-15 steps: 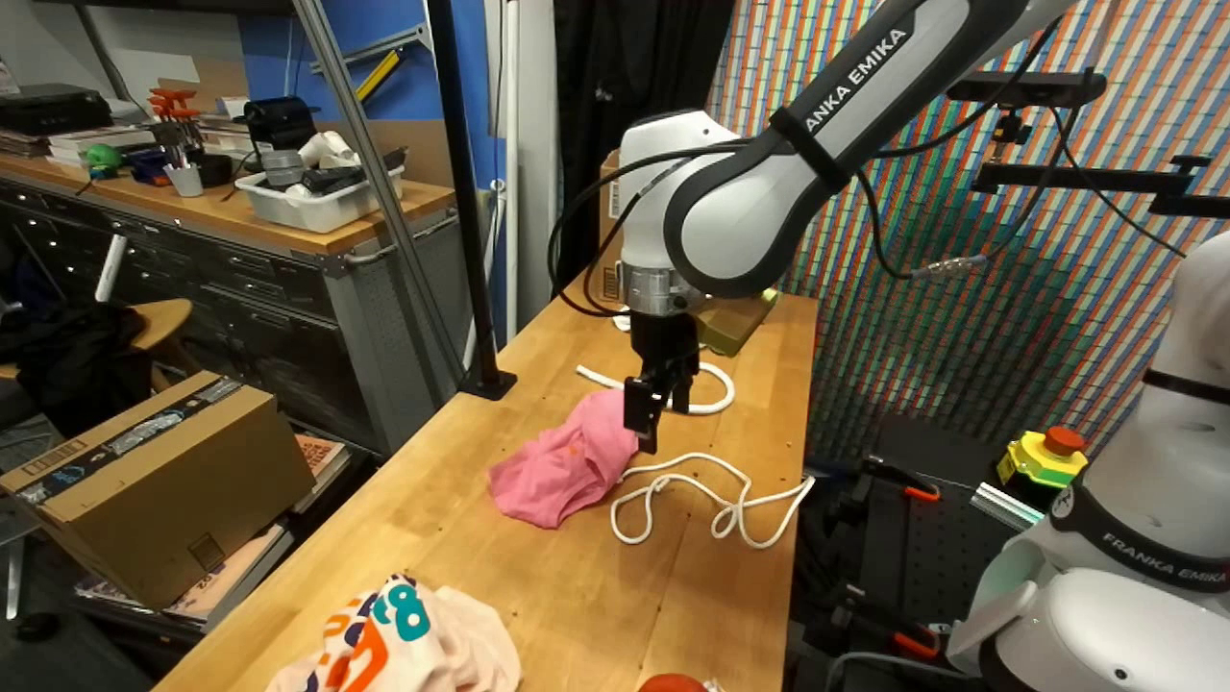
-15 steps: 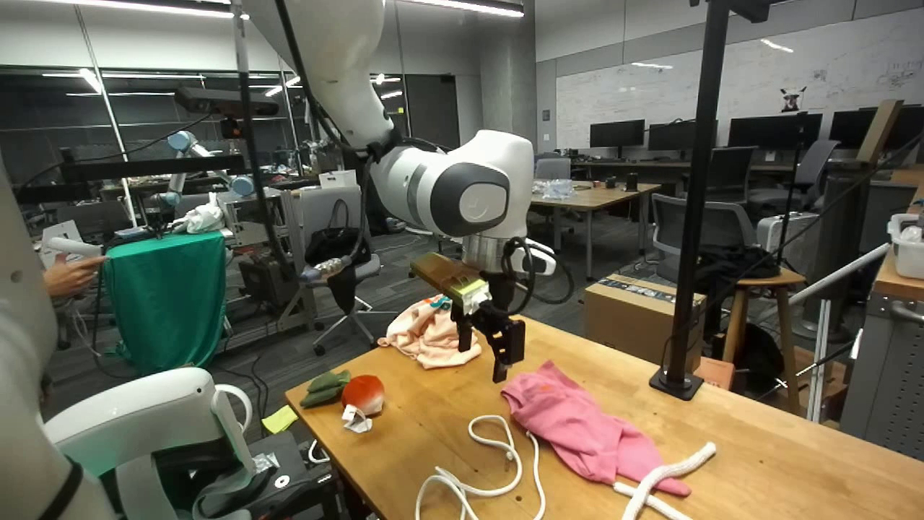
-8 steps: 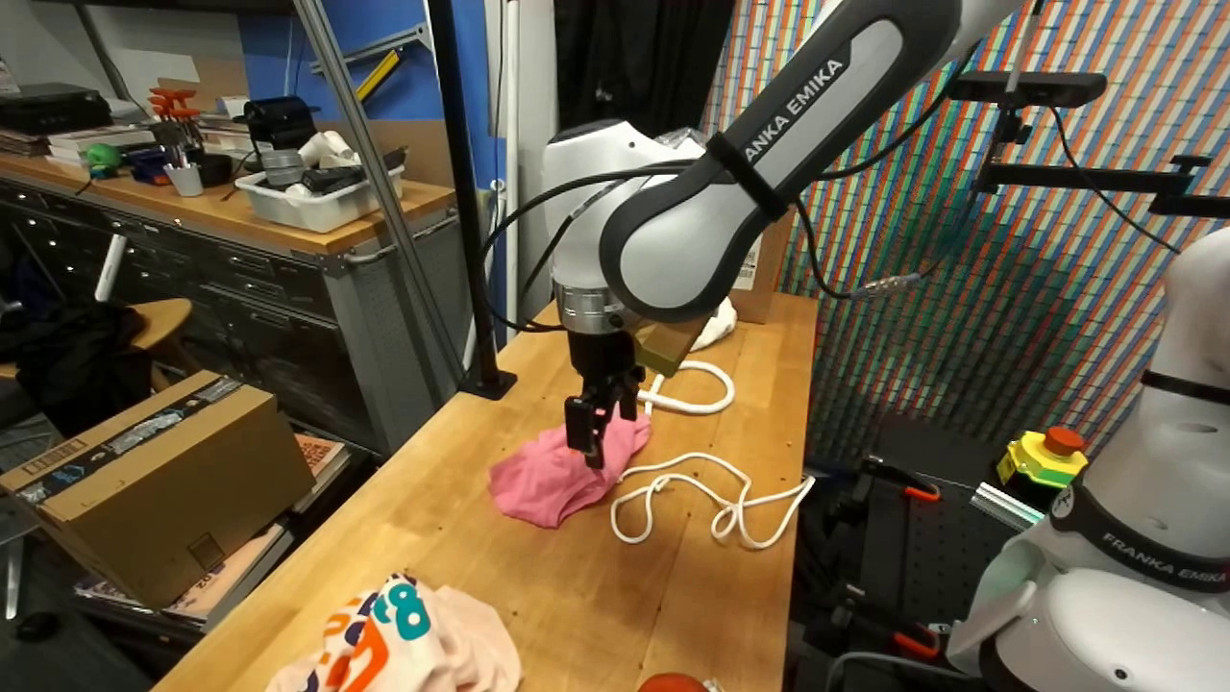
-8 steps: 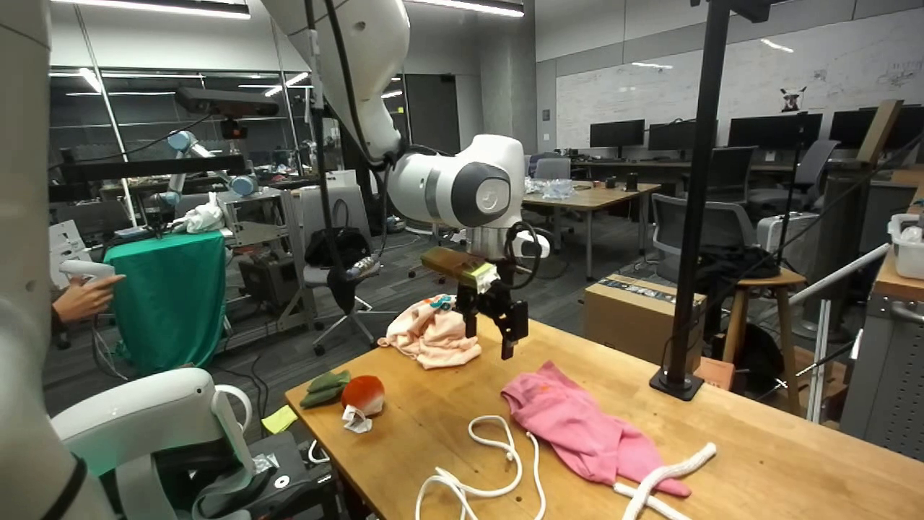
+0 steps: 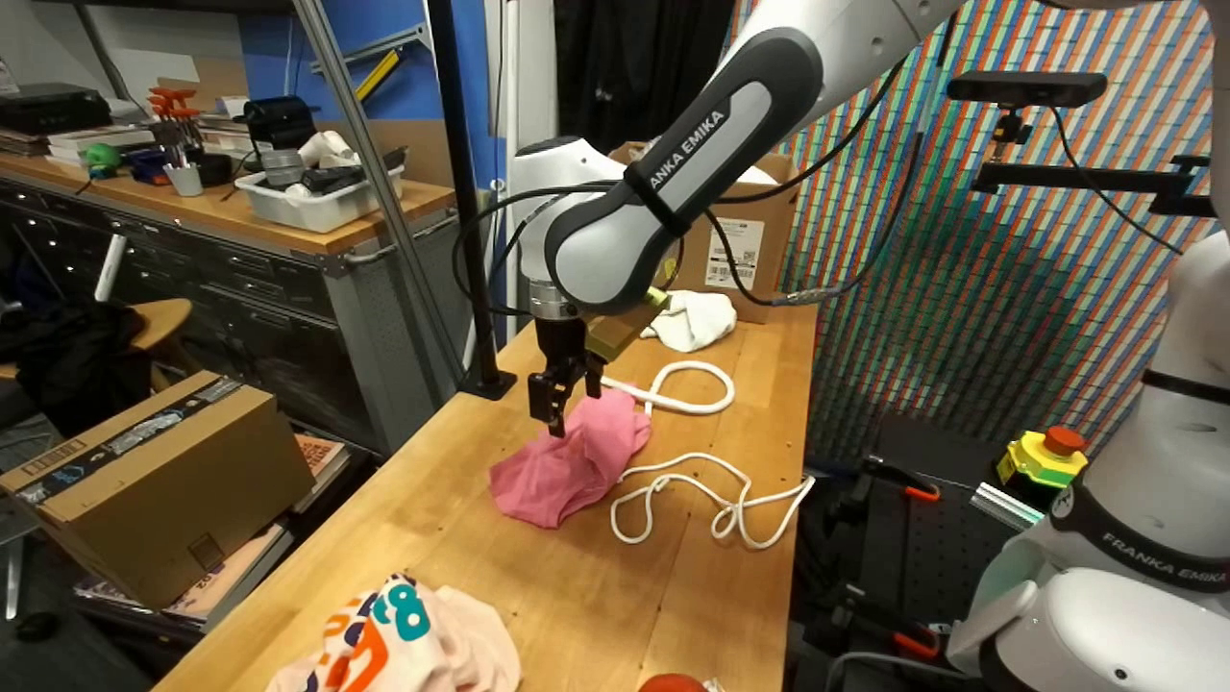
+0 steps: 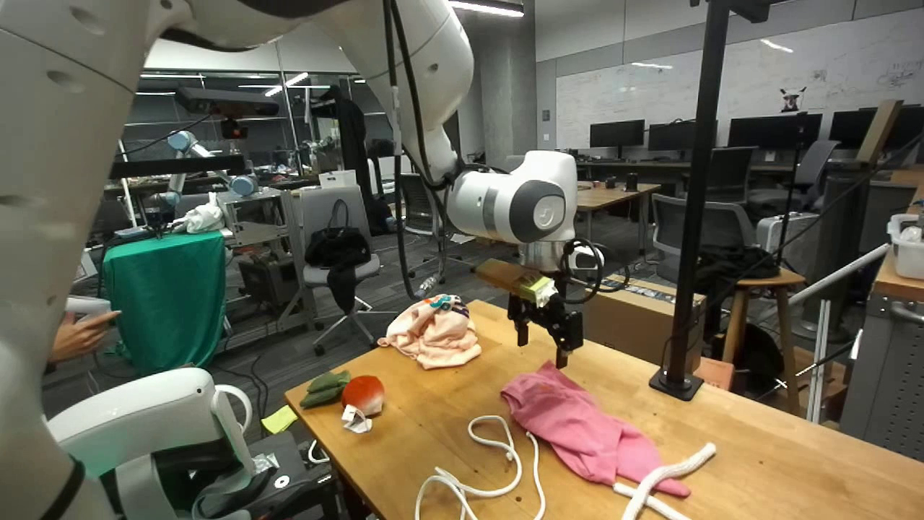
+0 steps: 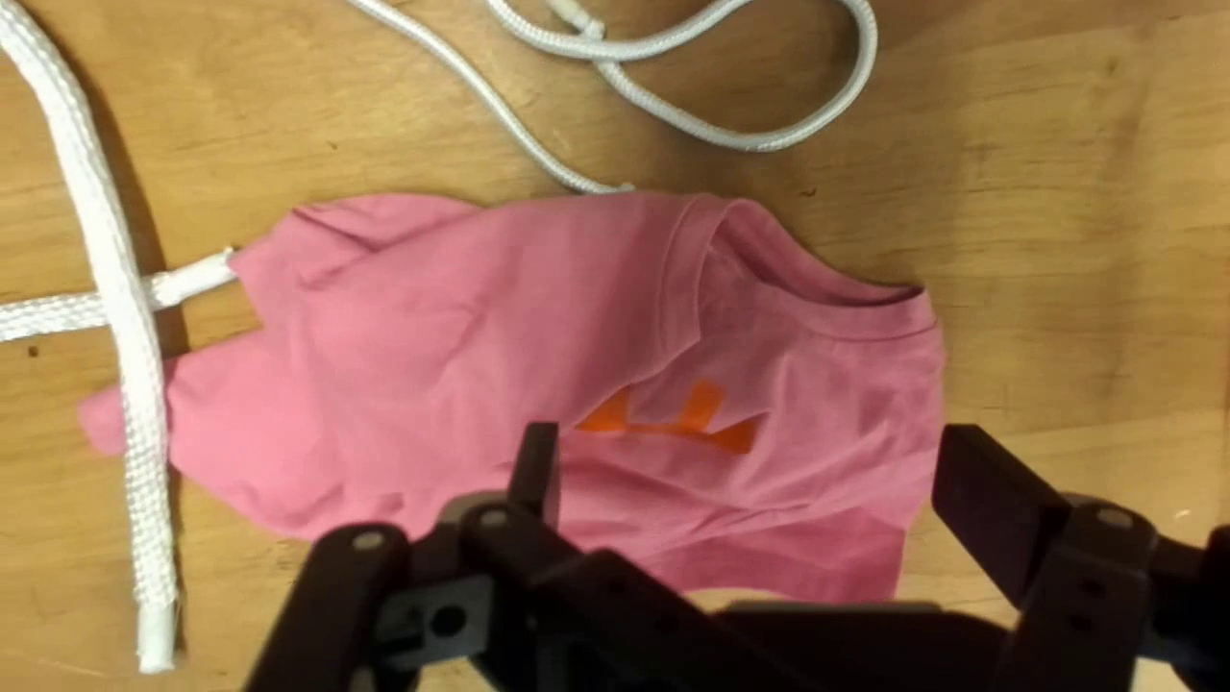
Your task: Separate the items on the table
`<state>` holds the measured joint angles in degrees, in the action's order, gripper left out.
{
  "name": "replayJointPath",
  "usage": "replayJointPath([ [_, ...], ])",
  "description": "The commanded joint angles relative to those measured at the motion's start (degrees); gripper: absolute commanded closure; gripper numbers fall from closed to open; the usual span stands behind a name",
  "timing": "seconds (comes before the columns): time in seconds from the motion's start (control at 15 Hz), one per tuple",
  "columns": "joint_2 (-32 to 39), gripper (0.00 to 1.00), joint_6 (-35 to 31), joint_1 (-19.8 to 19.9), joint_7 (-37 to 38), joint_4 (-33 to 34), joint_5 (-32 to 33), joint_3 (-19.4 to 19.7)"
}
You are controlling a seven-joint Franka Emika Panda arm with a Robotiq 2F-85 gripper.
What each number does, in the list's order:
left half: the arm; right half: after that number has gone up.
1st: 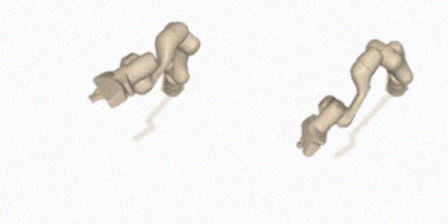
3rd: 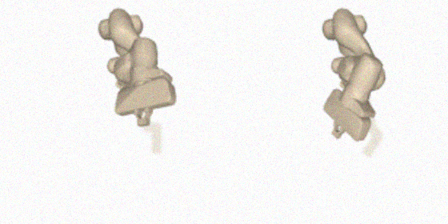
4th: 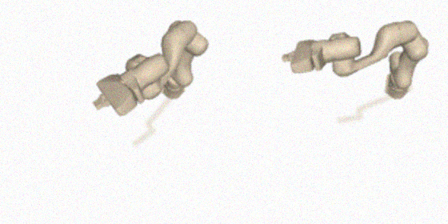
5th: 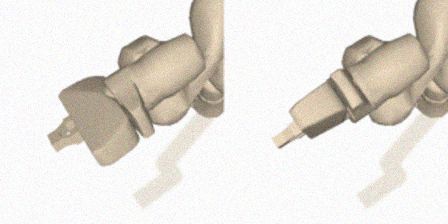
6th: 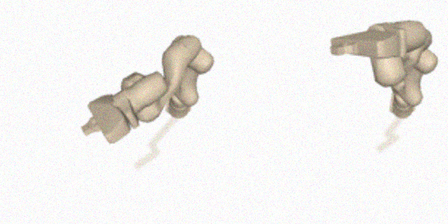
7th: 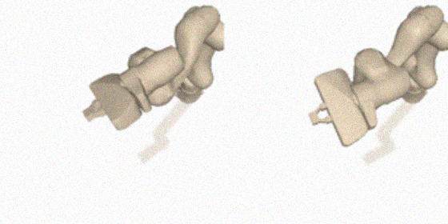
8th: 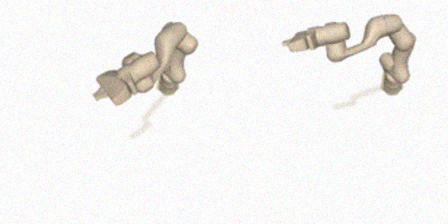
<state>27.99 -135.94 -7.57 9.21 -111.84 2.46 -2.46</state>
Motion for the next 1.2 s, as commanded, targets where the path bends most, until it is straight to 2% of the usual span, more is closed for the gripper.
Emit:
replayJointPath([
  [0.0, 5.5, 0.0, 1.6, 1.3, -1.2, 6.7, -0.7, 0.7],
  [0.33, 9.5, 0.0, 2.7, 3.4, -2.0, 9.9, -2.3, 0.7],
  [1.13, 13.0, 0.0, 3.4, 7.3, -6.5, 10.6, -7.9, -0.7],
])
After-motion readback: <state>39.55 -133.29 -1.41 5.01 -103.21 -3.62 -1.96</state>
